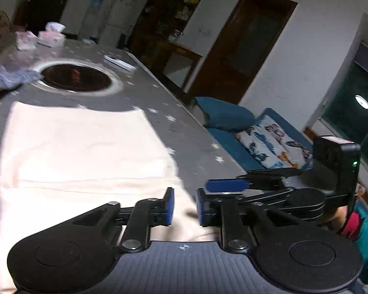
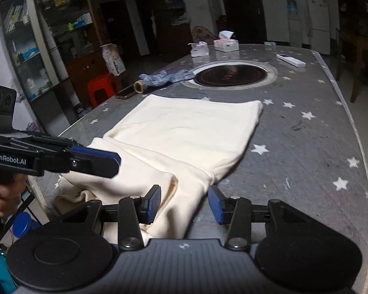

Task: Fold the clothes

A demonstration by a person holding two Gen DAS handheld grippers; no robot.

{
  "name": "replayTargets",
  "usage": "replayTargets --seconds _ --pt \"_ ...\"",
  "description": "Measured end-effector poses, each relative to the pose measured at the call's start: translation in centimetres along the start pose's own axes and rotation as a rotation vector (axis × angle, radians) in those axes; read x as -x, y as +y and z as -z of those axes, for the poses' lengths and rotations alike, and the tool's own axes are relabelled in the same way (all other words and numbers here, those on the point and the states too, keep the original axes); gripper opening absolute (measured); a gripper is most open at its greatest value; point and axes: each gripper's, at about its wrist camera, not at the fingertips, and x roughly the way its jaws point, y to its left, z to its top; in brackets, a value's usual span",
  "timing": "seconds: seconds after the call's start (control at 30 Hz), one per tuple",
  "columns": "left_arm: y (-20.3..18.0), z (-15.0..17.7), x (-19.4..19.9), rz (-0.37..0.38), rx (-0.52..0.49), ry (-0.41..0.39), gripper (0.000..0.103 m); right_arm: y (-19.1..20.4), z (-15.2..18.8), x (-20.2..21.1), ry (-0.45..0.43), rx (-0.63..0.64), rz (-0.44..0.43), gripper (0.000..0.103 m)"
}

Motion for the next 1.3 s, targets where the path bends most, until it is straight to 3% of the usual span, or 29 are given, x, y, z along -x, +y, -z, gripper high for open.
replayTargets --seconds 0.3,0.37,0.7,0.9,1.07,1.3 --pt "6.6 1.5 2.8 -0.227 0.084 0.012 0.024 3.1 -1.2 -2.7 0.021 0.111 -0.058 0.035" --pt "7.5 1.7 2.8 -0.247 0.09 0.022 0.024 3.9 -1.5 -3.6 0.029 0.139 -0.065 0.035" --pt "7.5 0.6 3.7 -0.251 0.049 -0.019 0.024 4.5 -1.0 -5.8 0.096 0.192 -0.062 0.033" --pt "9.9 0.3 2.3 -0.307 0.069 0.002 0.019 4.4 -1.0 -6.1 0.1 0.194 -0.06 0.034" --pt "10.6 -0.2 2.9 -0.293 0.11 -0.001 0.018 4.4 -1.2 -6.0 0.104 0.198 -0.064 0.033" --pt "8.5 -0.4 1.9 -0.251 -0.001 0.014 0.019 5.4 -1.3 -5.9 0.097 0.255 -0.072 0.034"
